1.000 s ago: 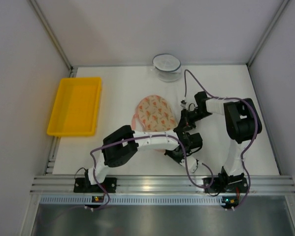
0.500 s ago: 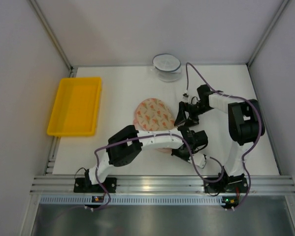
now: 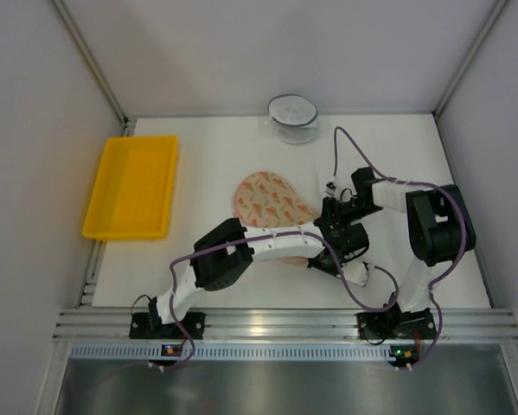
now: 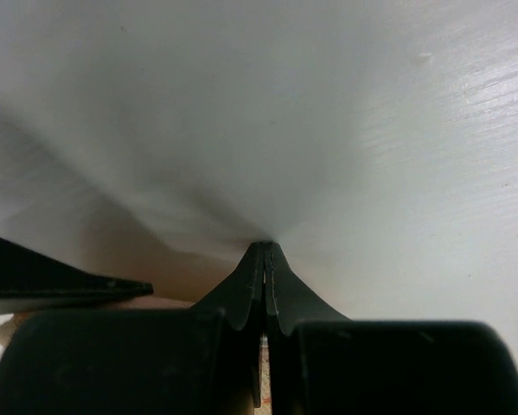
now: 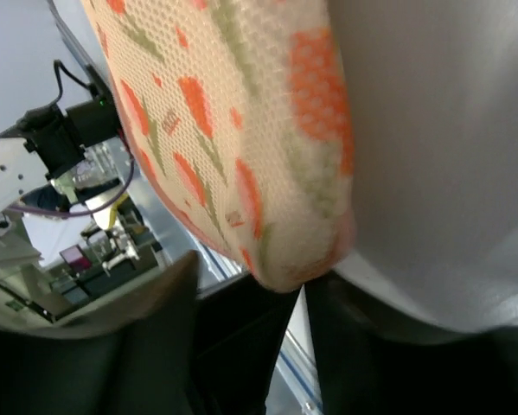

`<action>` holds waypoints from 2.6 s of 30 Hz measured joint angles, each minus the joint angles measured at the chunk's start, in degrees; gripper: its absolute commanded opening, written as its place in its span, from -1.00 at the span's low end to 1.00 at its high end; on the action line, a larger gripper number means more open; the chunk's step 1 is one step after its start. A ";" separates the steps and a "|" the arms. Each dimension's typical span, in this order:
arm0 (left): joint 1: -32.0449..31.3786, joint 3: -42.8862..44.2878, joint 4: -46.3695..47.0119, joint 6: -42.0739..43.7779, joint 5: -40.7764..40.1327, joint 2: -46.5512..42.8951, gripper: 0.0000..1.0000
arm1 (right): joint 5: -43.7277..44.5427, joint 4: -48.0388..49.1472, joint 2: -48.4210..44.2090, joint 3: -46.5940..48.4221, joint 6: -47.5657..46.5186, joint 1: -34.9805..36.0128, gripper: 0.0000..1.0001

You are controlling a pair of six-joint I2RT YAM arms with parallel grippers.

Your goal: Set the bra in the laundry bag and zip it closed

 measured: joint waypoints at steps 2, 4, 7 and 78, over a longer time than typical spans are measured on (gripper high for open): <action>0.02 0.00 0.22 0.00 -0.22 0.00 -1.00 | -0.76 1.44 0.31 0.07 0.79 0.20 -0.55; 0.11 0.00 0.22 0.00 -0.33 0.00 -1.00 | -0.81 2.32 1.03 0.26 1.38 0.20 -0.74; 0.15 -0.02 0.52 -0.02 -0.20 0.00 -1.00 | -0.76 2.54 2.08 0.59 1.75 0.20 -1.00; -0.09 -5.46 4.33 -8.61 4.35 -5.53 -1.00 | 6.80 -17.40 12.96 24.74 -10.47 -3.32 0.51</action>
